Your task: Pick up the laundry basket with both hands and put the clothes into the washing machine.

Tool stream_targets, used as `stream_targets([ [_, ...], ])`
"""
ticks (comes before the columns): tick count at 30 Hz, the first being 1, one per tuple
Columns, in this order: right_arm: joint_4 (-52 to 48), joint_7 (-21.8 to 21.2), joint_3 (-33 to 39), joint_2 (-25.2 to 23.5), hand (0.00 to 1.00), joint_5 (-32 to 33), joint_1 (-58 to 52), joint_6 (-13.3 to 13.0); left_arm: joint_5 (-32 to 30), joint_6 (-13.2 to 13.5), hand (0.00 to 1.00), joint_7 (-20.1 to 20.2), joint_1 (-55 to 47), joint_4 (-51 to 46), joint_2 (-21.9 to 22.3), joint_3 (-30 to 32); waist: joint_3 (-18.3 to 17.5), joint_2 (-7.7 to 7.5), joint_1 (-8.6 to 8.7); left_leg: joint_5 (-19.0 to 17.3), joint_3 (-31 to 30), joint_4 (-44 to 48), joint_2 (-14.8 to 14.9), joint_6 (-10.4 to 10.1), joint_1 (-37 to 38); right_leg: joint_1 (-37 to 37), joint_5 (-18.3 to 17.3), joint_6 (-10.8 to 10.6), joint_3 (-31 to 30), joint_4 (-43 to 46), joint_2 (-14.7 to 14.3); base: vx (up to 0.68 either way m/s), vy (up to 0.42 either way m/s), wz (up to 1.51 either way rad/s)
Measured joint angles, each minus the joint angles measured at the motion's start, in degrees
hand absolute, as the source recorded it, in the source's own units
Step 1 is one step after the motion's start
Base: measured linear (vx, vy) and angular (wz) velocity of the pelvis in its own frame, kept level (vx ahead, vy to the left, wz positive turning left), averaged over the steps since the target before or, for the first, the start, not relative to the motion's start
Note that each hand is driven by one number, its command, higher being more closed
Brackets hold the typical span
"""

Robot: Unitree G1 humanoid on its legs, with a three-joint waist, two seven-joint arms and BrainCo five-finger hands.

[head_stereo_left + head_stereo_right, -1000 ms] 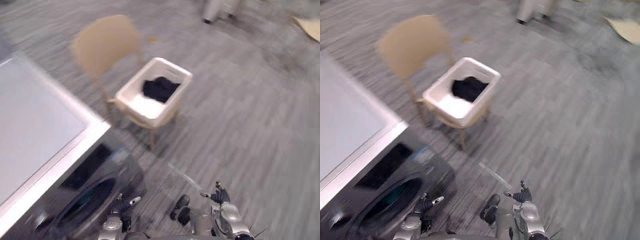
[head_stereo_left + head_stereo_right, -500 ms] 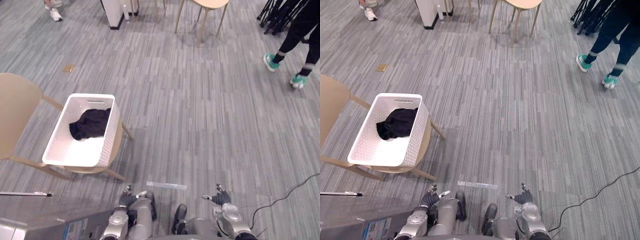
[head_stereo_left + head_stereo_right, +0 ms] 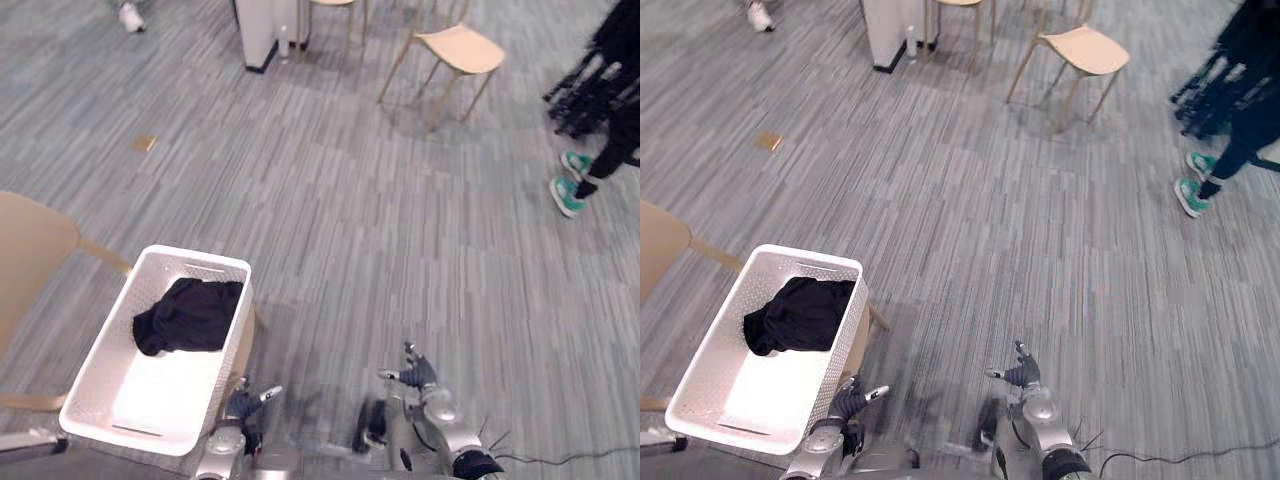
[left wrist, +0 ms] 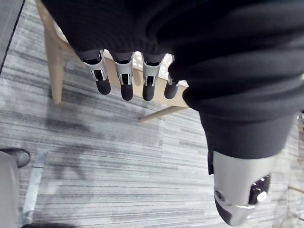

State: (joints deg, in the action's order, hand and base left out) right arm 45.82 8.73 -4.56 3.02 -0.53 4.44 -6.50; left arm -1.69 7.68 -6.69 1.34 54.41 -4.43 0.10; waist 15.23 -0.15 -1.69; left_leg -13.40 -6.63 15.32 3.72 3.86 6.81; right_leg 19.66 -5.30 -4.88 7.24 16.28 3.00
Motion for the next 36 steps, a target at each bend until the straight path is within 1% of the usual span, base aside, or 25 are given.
stream_targets([
  [1,-1.20,0.07,0.02,-0.11,0.00,0.01,-0.71,-0.15,0.02,0.14,0.00,-0.04,0.22,-0.41,0.21,-0.12,-0.52,-1.16,0.83,-2.04,-4.80,2.64,-0.97,-3.77,-0.97,-2.68,8.87,-1.22,-7.26,-12.88,-1.01,0.52,-0.306,1.82],
  [2,-2.47,0.19,0.19,-0.48,0.00,0.05,-2.61,-0.37,0.00,0.21,0.00,0.03,0.25,-0.75,0.41,-0.31,-0.93,-2.63,1.06,-4.84,-8.34,5.17,-2.11,-7.35,-0.74,-5.03,17.00,1.24,-10.20,-15.50,1.23,0.65,-0.414,2.01],
  [3,-1.73,0.09,0.04,1.49,0.00,0.10,-2.07,-0.19,0.02,0.35,0.00,-0.55,0.80,-0.75,3.56,0.19,-0.49,1.97,-0.68,-7.15,-11.24,8.43,0.11,-9.36,-1.55,-5.25,15.01,0.46,-6.12,-11.63,0.00,0.52,-0.342,1.85],
  [4,-2.10,0.14,-0.07,2.06,0.00,0.26,-1.69,-0.18,0.06,0.75,0.00,-0.89,0.74,-1.13,4.55,0.21,-0.76,2.59,-0.75,-5.83,-12.14,9.49,0.62,-11.77,-4.00,-5.05,11.80,0.75,-3.10,-9.33,1.07,0.45,-0.282,1.83],
  [5,-2.70,0.11,-0.04,2.15,0.00,0.60,-1.29,-0.21,0.07,1.31,0.00,-1.10,0.35,-1.50,5.16,0.22,-0.64,2.50,-0.79,-5.69,-13.82,9.70,1.06,-12.80,-6.29,-5.74,10.13,1.78,1.02,-7.85,2.02,0.30,-0.159,1.73],
  [6,-3.37,0.12,-0.03,1.93,0.00,0.84,-1.14,-0.36,0.09,1.41,0.00,-1.09,0.13,-2.15,5.12,0.21,-0.90,3.11,-0.80,-5.70,-13.60,9.81,1.44,-12.82,-7.71,-6.88,9.45,2.34,3.11,-7.67,2.59,0.38,-0.190,2.27],
  [7,-4.91,0.33,0.07,1.95,0.00,1.76,-1.78,-1.48,0.34,1.35,0.00,-1.10,-0.33,-2.38,5.16,0.05,-0.73,2.77,-1.00,-5.31,-9.95,9.06,2.41,-13.40,-11.65,-10.22,8.38,2.22,8.23,-7.77,3.99,0.26,-0.109,2.38],
  [9,-6.05,1.34,1.00,2.05,0.00,2.15,-2.43,-2.25,1.08,1.25,0.00,-1.27,-1.52,-3.20,4.62,-2.01,-0.97,2.64,-0.87,-1.38,3.14,4.89,3.76,-10.96,-15.10,-16.17,6.67,0.94,15.49,-8.92,5.67,0.25,-0.053,2.52],
  [10,-6.24,1.59,1.70,1.85,0.00,2.20,-2.65,-2.33,1.06,1.20,0.00,-1.26,-2.03,-3.39,3.97,-3.33,-1.89,2.15,-1.04,1.42,11.17,3.93,4.53,-7.75,-16.96,-17.68,4.80,0.02,18.77,-8.66,6.56,0.19,-0.009,1.69],
  [12,-6.64,1.79,2.00,1.58,0.00,2.22,-2.50,-2.29,1.08,0.87,0.00,-1.61,-2.54,-4.51,3.02,-4.50,-3.45,-0.23,-2.26,4.64,19.05,2.37,3.56,-6.74,-17.99,-18.53,3.71,-0.72,23.43,-9.08,9.26,0.18,0.047,1.58],
  [13,-7.20,2.53,2.91,1.35,0.00,2.23,-2.61,-2.68,1.08,0.47,0.00,-2.03,-2.24,-5.57,2.75,-5.02,-3.72,-0.54,-2.18,6.35,25.68,2.49,3.16,-5.25,-19.49,-20.58,3.71,-0.72,28.71,-9.89,10.68,0.16,0.093,1.72],
  [14,-7.14,2.65,3.54,1.12,0.00,2.22,-2.61,-2.62,1.09,0.46,0.00,-2.14,-2.32,-5.93,2.52,-5.36,-3.75,-0.46,-2.25,6.46,27.87,2.48,3.16,-5.08,-19.57,-21.49,3.71,-0.73,30.61,-9.82,11.03,0.12,0.113,1.68],
  [15,-7.15,2.91,4.47,0.38,0.00,2.23,-2.74,-2.51,1.08,0.39,0.00,-2.20,-2.64,-5.98,2.60,-6.32,-3.79,-0.41,-2.27,6.88,29.88,2.65,2.77,-4.41,-19.59,-23.42,3.71,-0.73,33.76,-9.78,11.45,0.12,0.111,1.38],
  [17,-7.20,3.36,5.27,-0.24,0.00,2.14,-3.32,-2.48,1.07,0.33,0.00,-2.17,-3.52,-5.84,1.93,-6.79,-3.91,-0.63,-2.47,7.24,27.34,1.24,0.76,-3.76,-18.15,-26.64,3.71,-0.73,37.18,-9.21,12.10,0.14,0.078,1.22],
  [20,-8.69,3.75,6.76,0.12,0.00,0.08,-3.73,-1.94,1.05,0.37,0.00,-2.12,-4.07,-5.55,1.82,-6.87,-3.99,-0.82,-2.40,6.44,24.98,0.51,-1.67,-2.15,-15.98,-26.44,1.88,-3.32,37.90,4.14,17.60,0.18,0.071,0.82],
  [21,-9.69,3.85,6.74,0.54,0.00,-1.08,-3.86,-1.92,1.04,0.35,0.00,-2.03,-4.07,-5.21,1.71,-7.06,-3.93,-1.00,-2.20,6.16,23.95,0.12,-2.59,-1.71,-14.48,-24.57,2.46,-2.42,36.21,13.73,21.33,0.13,0.055,0.52],
  [22,-11.06,3.91,6.72,0.99,0.00,-1.86,-4.55,-1.80,1.02,0.35,0.00,-2.05,-4.04,-5.13,1.58,-7.35,-3.85,-1.09,-2.05,5.59,22.70,-0.59,-2.98,-0.88,-12.88,-21.08,2.68,1.06,31.89,22.12,23.75,0.20,0.036,0.72],
  [23,-13.93,4.26,6.71,1.18,0.00,-4.28,-6.10,-1.77,0.99,0.34,0.00,-2.06,-3.74,-4.72,1.05,-7.46,-3.91,-1.47,-1.84,4.72,20.44,-1.65,-3.18,-0.03,-11.19,-15.12,-3.47,3.43,21.03,30.38,21.94,0.16,-0.003,0.66],
  [25,-17.80,5.11,6.75,1.85,0.00,-6.53,-7.28,-1.73,0.95,0.35,0.00,-2.15,-3.74,-4.33,0.46,-7.38,-3.89,-1.59,-0.67,4.73,17.76,-2.62,-3.38,-0.04,-9.96,-11.38,-7.90,1.63,12.09,29.73,17.32,0.14,-0.045,0.87],
  [26,-21.06,5.44,7.21,2.57,0.00,-8.14,-8.35,-1.85,0.93,0.37,0.00,-2.16,-4.17,-4.32,0.25,-7.36,-3.90,-1.66,0.36,4.80,16.10,-3.00,-3.69,-0.16,-9.07,-10.07,-9.61,-0.04,5.50,23.87,13.34,0.13,-0.088,0.92],
  [27,-21.99,5.61,7.71,2.83,0.00,-8.82,-8.51,-1.88,0.93,0.39,0.00,-2.17,-4.19,-4.32,0.20,-7.38,-3.94,-1.73,0.96,4.89,15.35,-2.90,-3.85,-0.31,-8.87,-10.10,-9.98,-0.70,2.50,19.46,11.69,0.13,-0.137,0.96],
  [28,-23.21,6.06,9.16,2.99,0.00,-9.74,-8.98,-1.80,0.93,0.40,0.00,-2.15,-4.45,-4.28,0.14,-7.48,-4.04,-1.96,1.19,5.15,14.17,-2.61,-4.28,-1.23,-8.82,-10.08,-9.32,-1.90,-1.56,11.38,9.76,0.09,-0.161,0.96],
  [29,-24.98,6.27,10.63,3.23,0.00,-10.56,-10.33,-1.75,0.74,0.63,0.00,-2.15,-4.18,-3.90,-0.55,-7.78,-4.13,-2.84,1.03,4.85,12.54,-2.35,-5.20,-2.59,-8.85,-9.85,-4.06,-2.90,-2.73,5.09,9.33,0.07,-0.132,0.92],
  [32,-27.40,5.98,9.99,4.83,0.00,-12.00,-11.19,-1.58,0.27,1.07,0.00,-2.12,-5.06,-3.74,-0.30,-8.48,-5.64,-1.00,0.52,5.50,10.78,-4.32,-2.27,-4.68,-9.18,-11.65,-2.28,-1.18,-0.74,0.91,6.70,0.08,-0.194,0.27],
  [36,-31.48,3.41,7.65,5.27,0.00,-13.66,-12.01,-2.05,-0.12,1.28,0.00,-1.80,-5.31,-2.82,-0.40,-8.44,-6.13,-0.93,0.83,7.30,9.26,-7.89,0.47,-7.30,-8.81,-14.22,1.03,0.41,1.36,-5.72,3.31,0.02,-0.131,0.08],
])
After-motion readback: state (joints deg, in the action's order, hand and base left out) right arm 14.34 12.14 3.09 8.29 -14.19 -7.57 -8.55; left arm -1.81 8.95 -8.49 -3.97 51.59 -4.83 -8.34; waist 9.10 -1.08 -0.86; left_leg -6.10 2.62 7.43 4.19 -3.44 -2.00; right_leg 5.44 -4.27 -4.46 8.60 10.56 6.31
